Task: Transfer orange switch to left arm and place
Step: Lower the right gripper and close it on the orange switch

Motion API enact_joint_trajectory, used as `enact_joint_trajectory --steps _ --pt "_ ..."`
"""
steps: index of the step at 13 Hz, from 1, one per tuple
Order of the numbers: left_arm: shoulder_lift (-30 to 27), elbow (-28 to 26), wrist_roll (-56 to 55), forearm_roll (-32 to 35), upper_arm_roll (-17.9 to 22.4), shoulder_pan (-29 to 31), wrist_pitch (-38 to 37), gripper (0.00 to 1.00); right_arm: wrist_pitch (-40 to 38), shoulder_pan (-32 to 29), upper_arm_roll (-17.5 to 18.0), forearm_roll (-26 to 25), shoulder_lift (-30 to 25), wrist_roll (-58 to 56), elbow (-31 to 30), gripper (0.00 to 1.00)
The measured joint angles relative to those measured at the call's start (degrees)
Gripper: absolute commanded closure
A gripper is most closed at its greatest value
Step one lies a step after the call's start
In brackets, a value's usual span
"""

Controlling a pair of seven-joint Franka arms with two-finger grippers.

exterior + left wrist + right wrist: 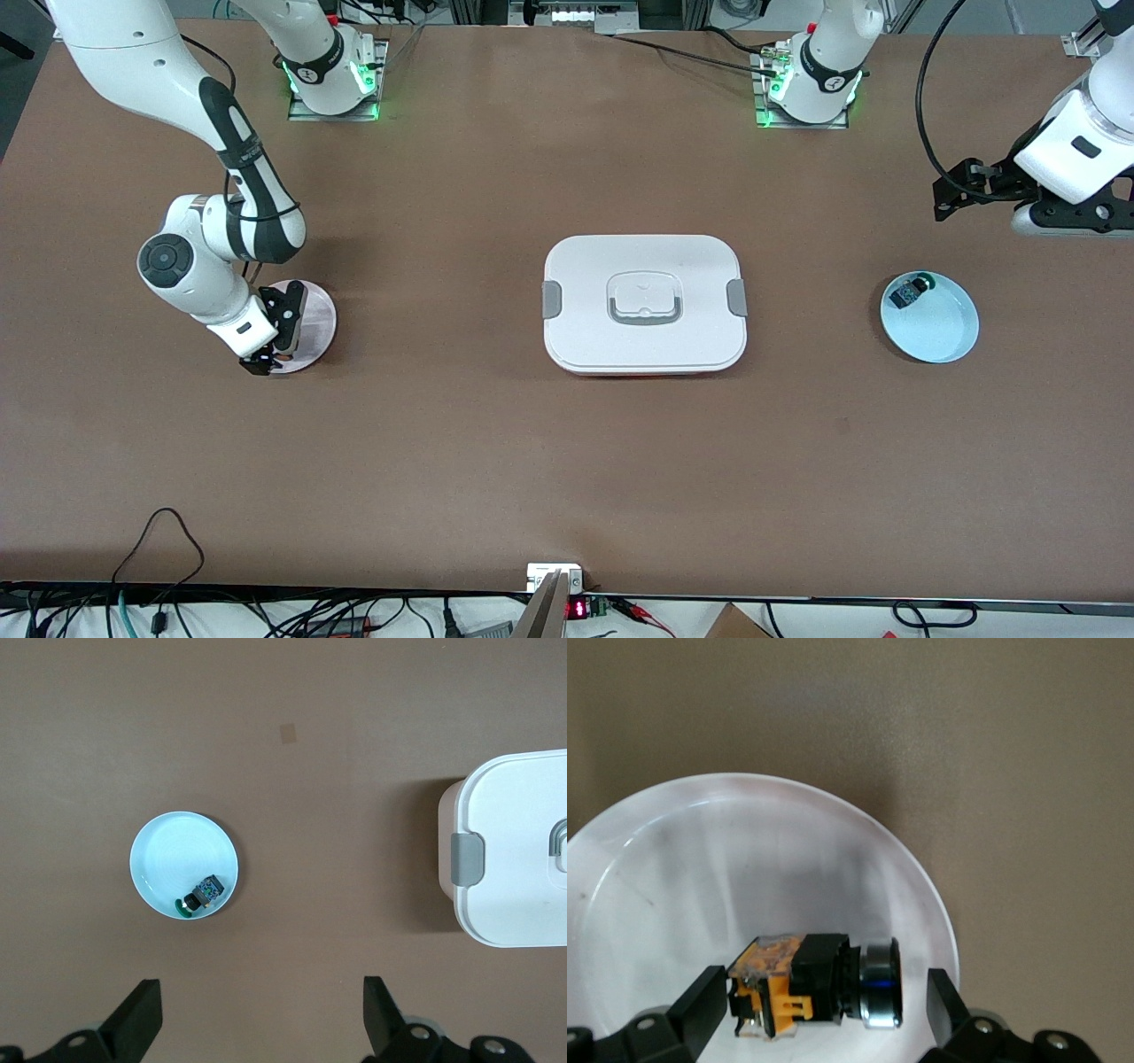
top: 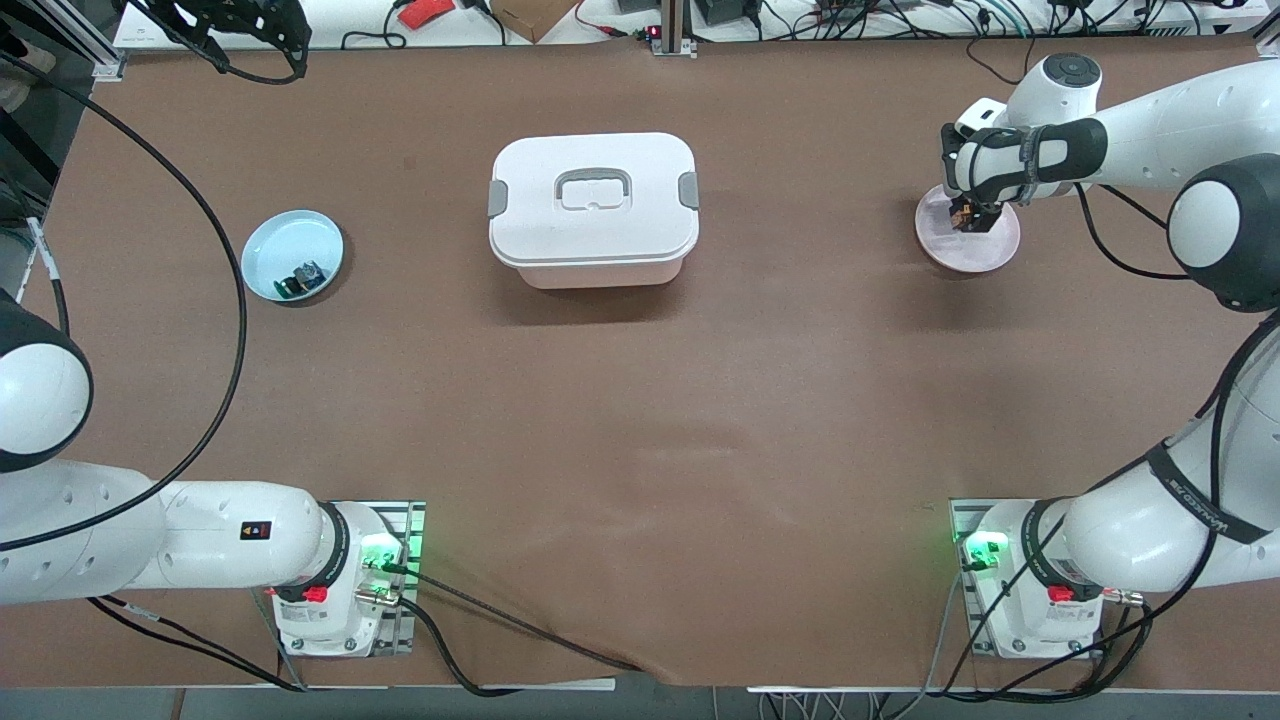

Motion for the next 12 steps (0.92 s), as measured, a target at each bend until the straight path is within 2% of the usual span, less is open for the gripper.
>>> enact_joint_trajectory --steps 3,6,8,10,12 --pt "0.0 0.0 0.0 0.0 -0.03 0.0 0.0 0.0 0.05 0.0 0.15 0.5 0.04 0.0 0.0 0.02" --pt "0.0 0.0 0.0 0.0 -0.03 0.0 0.0 0.0 0.09 -0.02 0.16 0.56 0.04 0.0 0.0 0.31" --pt "0.0 0.0 0.0 0.0 -0.03 0.0 -0.12 0.0 0.13 -0.02 0.16 0.58 0.03 0.0 0.01 0.47" --pt "0.0 0.01 0.0 0.0 -0.03 0.0 -0.97 0.0 0.21 -0.02 0.16 0.58 0.03 -0.03 0.0 0.72" --pt "0.0 0.01 0.0 0.0 -0.03 0.0 -1.32 0.0 0.29 -0.02 0.17 0.58 0.04 -0.13 0.0 0.9"
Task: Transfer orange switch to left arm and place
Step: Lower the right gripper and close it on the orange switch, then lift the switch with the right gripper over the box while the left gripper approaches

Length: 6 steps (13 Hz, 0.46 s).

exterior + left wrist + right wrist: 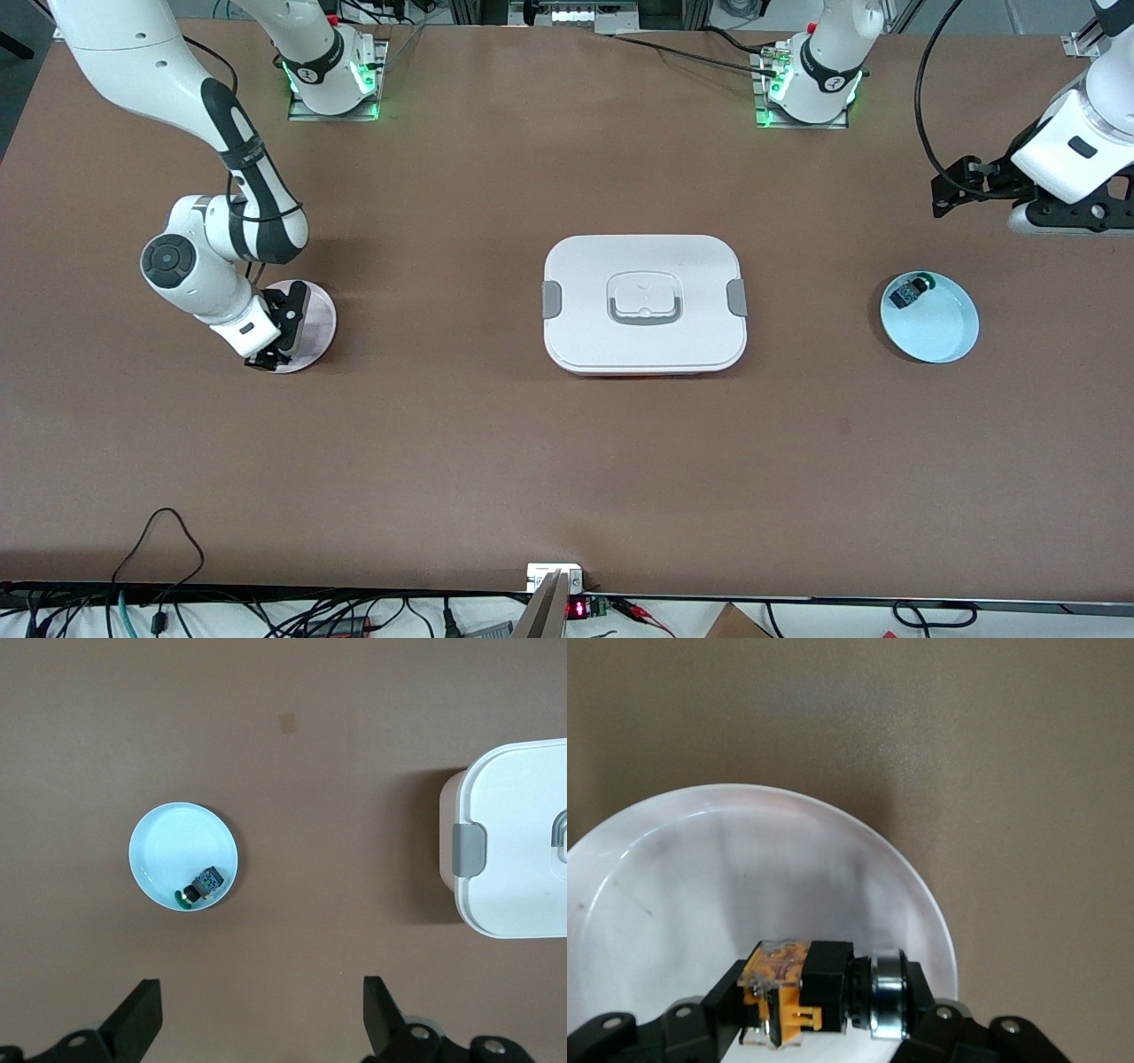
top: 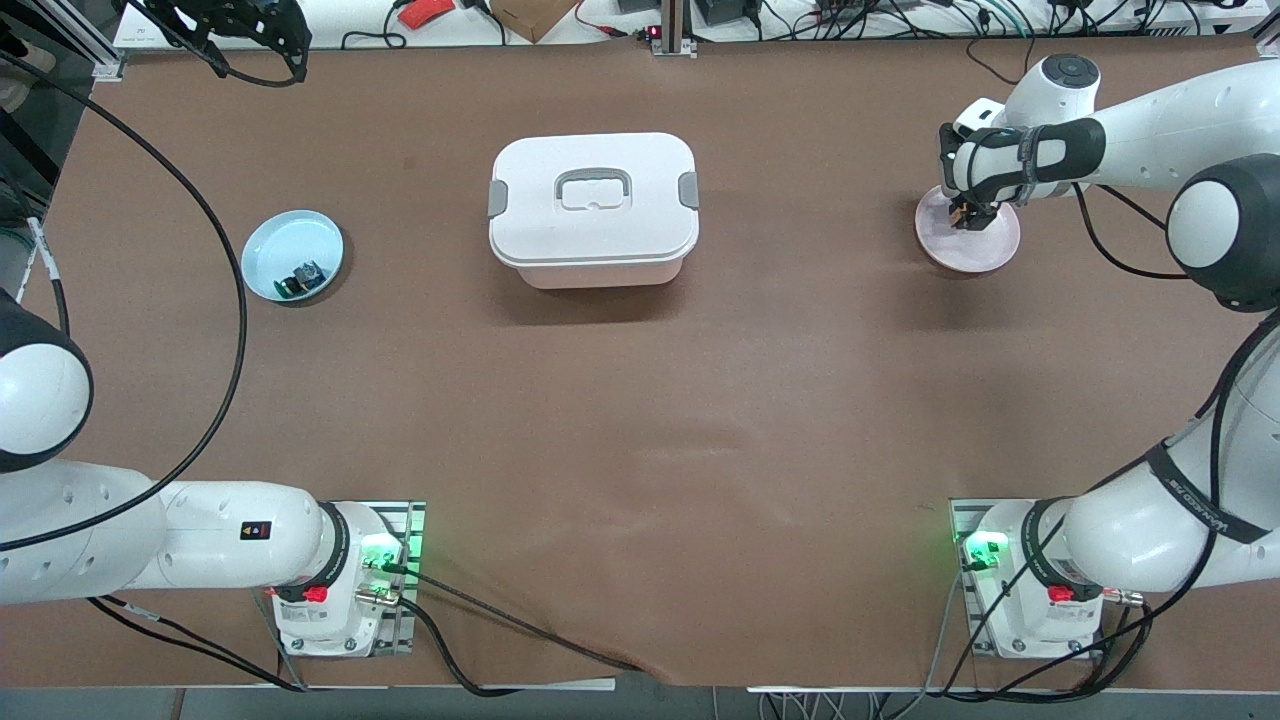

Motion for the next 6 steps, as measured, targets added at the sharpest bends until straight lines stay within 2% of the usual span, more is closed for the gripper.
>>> enact_joint_trajectory --steps 1,4,6 --pt "0.0 0.0 0.0 0.0 0.0 0.0 -0.03 0.0 0.03 0.0 0.02 0.0 0.0 -0.04 0.0 0.98" --pt "0.0 0.33 0.0 0.0 -0.04 0.0 -0.04 0.0 -0.48 -0.01 0.69 0.7 -0.14 -0.05 0.34 0.98" --pt "0.0 0.67 0.0 0.0 -0.14 0.0 -0.1 0.0 -5.53 0.01 2.22 4.96 -0.62 -0.27 2.27 0.98"
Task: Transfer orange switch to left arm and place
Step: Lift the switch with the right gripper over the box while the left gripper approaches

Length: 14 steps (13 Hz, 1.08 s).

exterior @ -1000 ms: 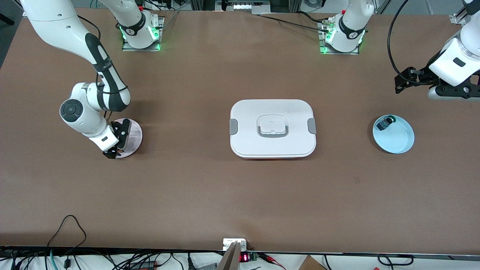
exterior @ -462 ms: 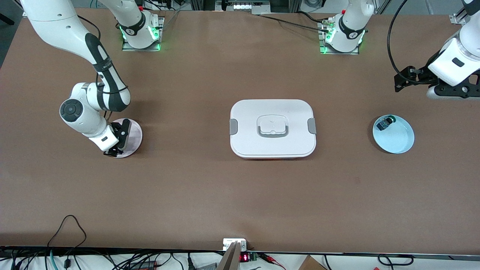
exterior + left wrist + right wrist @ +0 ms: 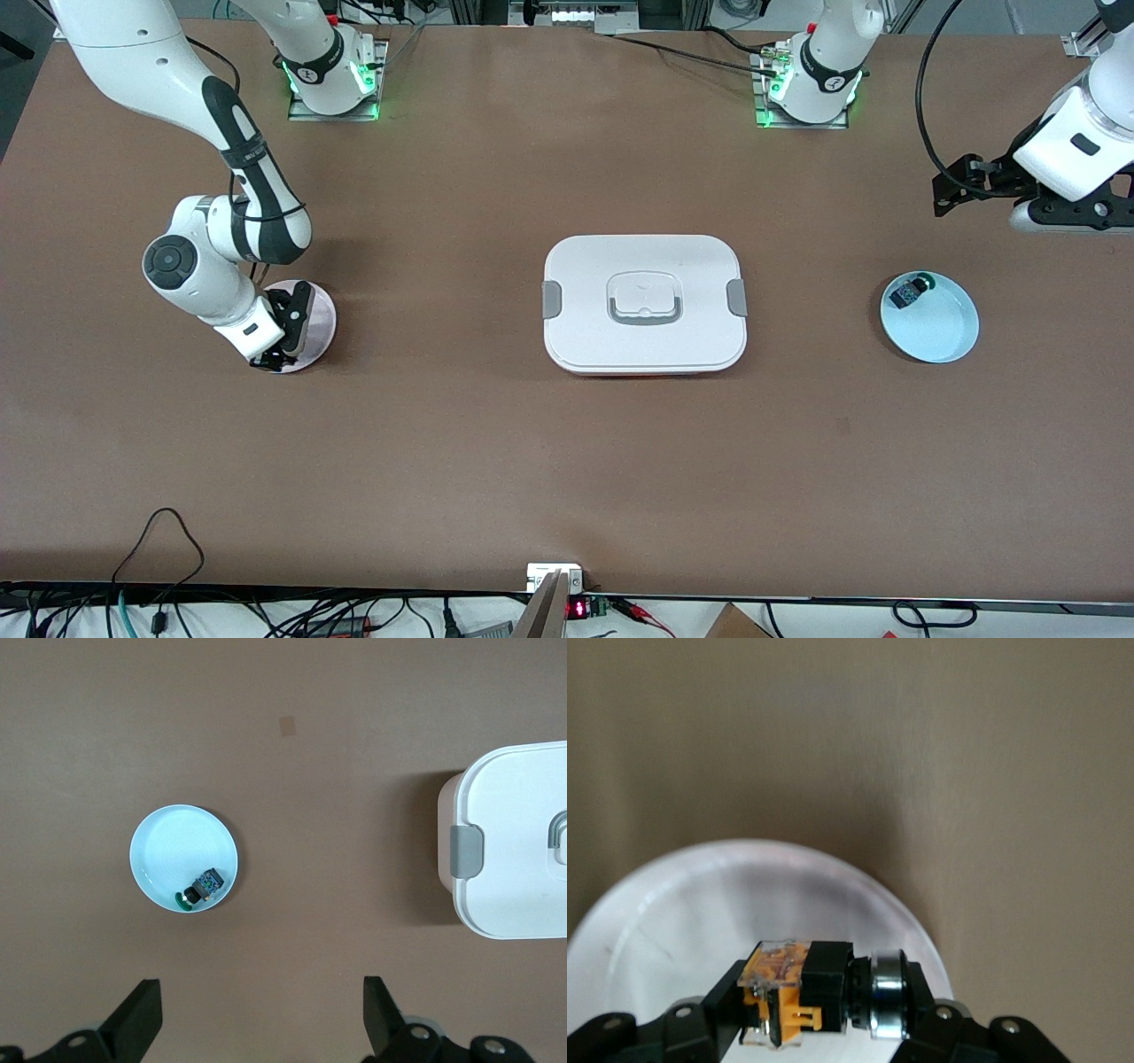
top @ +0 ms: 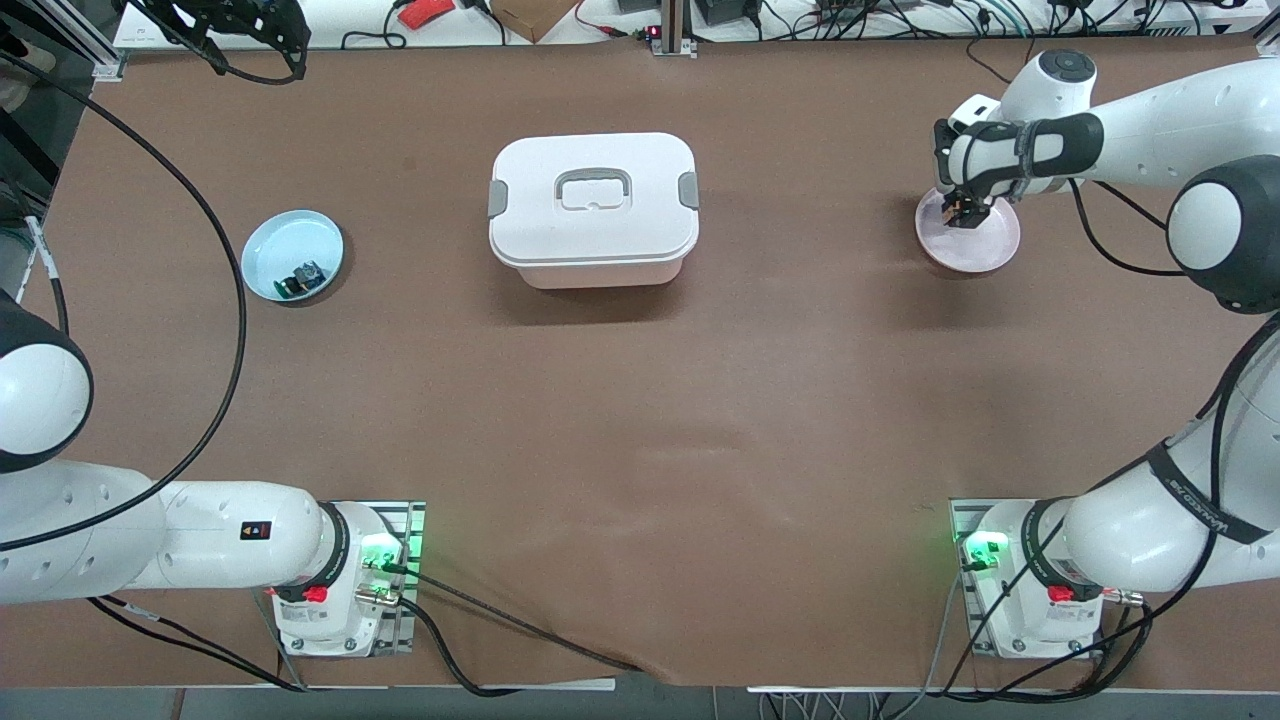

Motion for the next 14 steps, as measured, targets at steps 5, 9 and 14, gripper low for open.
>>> enact_joint_trajectory --steps 5,9,14 --pt "0.0 0.1 0.0 0.0 -0.04 0.0 -0.09 0.0 -18.26 0.28 6.1 14.73 -1.97 -0.26 9.51 0.98" --pt "0.2 0.16 0.0 -0.28 -0.1 0.0 -0.63 0.0 -29.15 0.55 9.04 32.52 -2.95 -0.29 15.88 0.98" --pt "1.73 0.4 0.0 -6.67 -0.17 0.01 -5.28 0.0 -34.73 0.67 11.03 62.27 -2.2 -1.74 17.45 0.98"
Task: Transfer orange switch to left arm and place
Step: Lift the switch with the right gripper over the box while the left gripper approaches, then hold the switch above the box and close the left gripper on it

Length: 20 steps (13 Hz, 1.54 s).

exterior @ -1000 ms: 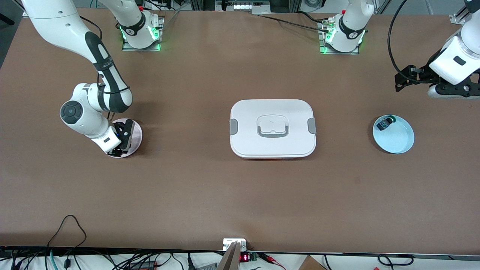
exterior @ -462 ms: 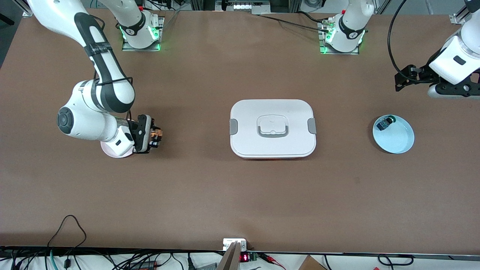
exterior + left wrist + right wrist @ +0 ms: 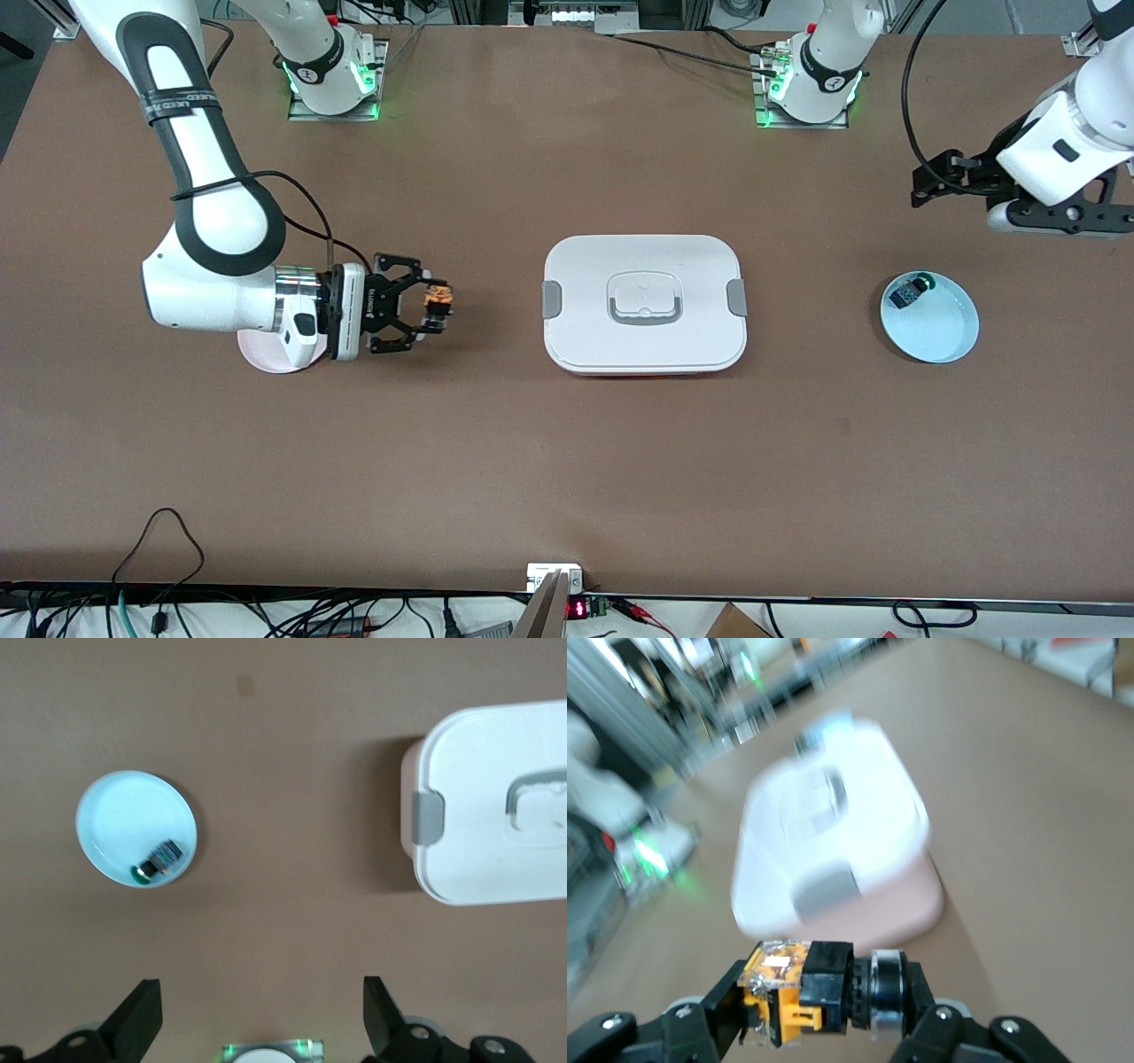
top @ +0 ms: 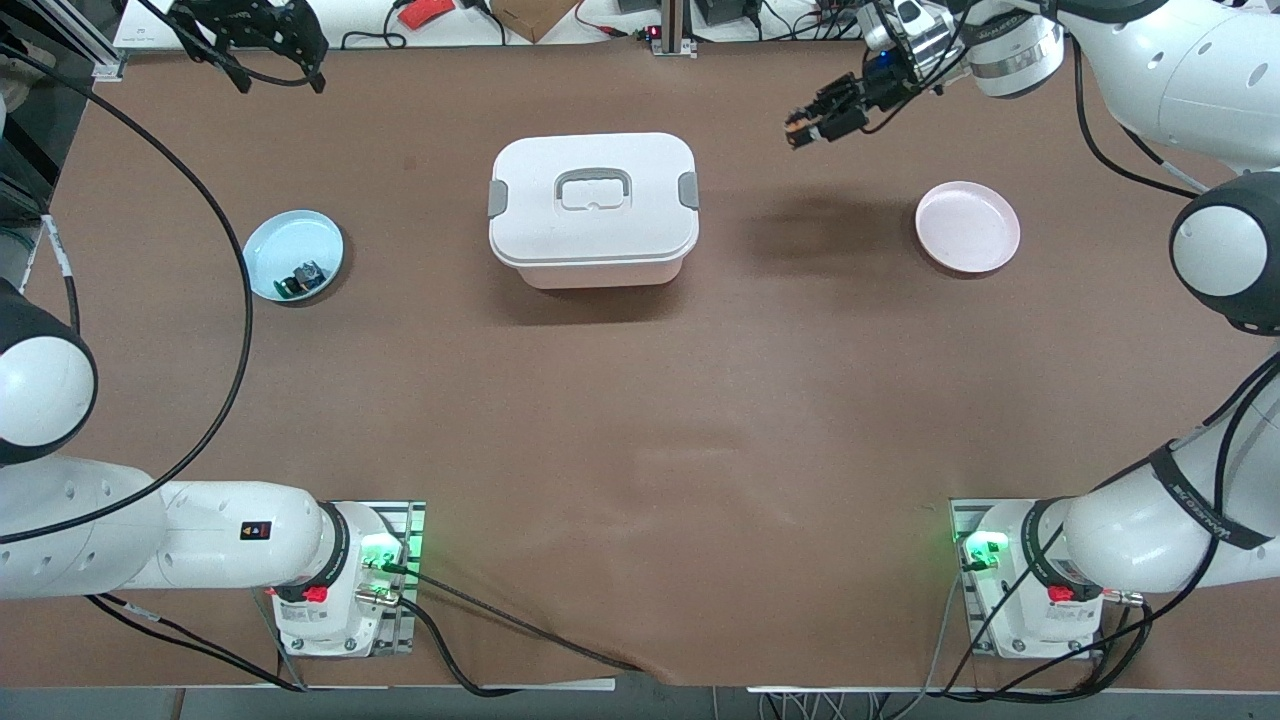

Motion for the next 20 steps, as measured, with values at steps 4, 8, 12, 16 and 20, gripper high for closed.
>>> enact_joint_trajectory --steps 4,8,12,16,20 --pt "3.51 0.05 0.0 -18.92 0.4 2.15 -4.81 0.0 -0.09 2.96 3.21 20.33 0.65 -0.45 1.99 0.98" --pt "7.85 -2.27 0.0 -45.57 0.58 5.04 -4.94 0.0 7.26 13.43 3.58 43.75 1.04 -7.3 2.51 0.98" --pt "9.08 -6.0 0.02 -60.25 -1.71 4.44 4.67 0.0 18.55 20.95 3.62 52.29 3.02 -9.83 7.54 0.98" --pt "9.11 -8.9 -0.01 -64.68 -7.67 3.89 14.63 0.0 22.79 23.43 3.6 53.88 5.19 -9.83 12.14 0.98" --pt "10.38 -10.07 -0.05 -67.97 -10.02 3.71 17.38 0.0 22.79 23.38 3.45 54.08 6.32 -9.83 13.15 0.98"
